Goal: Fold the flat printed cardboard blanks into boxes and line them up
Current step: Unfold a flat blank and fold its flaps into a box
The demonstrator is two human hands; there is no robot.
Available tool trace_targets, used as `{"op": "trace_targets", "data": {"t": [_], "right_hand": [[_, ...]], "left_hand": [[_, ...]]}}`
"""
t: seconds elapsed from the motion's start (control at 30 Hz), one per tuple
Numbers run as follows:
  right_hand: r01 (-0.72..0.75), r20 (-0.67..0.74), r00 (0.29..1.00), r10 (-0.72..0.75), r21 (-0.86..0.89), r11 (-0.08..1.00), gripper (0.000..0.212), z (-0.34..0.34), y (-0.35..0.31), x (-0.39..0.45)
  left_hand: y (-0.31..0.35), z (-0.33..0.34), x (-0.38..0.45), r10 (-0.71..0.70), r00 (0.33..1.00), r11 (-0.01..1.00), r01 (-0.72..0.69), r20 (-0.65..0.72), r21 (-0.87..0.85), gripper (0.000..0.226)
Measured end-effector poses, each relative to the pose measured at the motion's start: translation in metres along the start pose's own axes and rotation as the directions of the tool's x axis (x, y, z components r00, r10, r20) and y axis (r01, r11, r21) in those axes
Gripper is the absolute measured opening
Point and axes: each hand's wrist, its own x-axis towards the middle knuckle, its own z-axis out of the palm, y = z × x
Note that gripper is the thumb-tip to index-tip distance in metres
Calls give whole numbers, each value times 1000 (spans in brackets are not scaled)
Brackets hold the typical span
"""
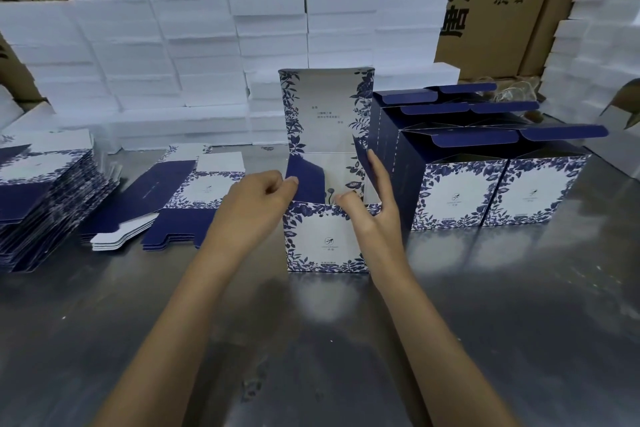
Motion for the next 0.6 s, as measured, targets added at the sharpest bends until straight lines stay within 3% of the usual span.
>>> {"op": "trace_targets", "data": {"t": [0.2, 0.3, 0.47, 0.6], "right_hand": [[-22, 15, 1000, 22, 9, 1000, 70, -2, -1, 3], [-29, 23, 999, 29, 25, 999, 70, -3, -2, 4], [-32, 33, 999, 31, 39, 999, 68, -4, -3, 4], [-34, 34, 999, 32, 45, 998, 69, -5, -5, 3]], "left_hand": [[11, -3, 6, 0, 995, 976, -22, 100, 218, 43], [8, -8, 14, -56, 985, 985, 28, 166, 169, 41], [5, -4, 23, -78, 984, 997, 76, 158, 20, 48], [2, -7, 29, -108, 953, 991, 125, 281, -45, 43]]}}
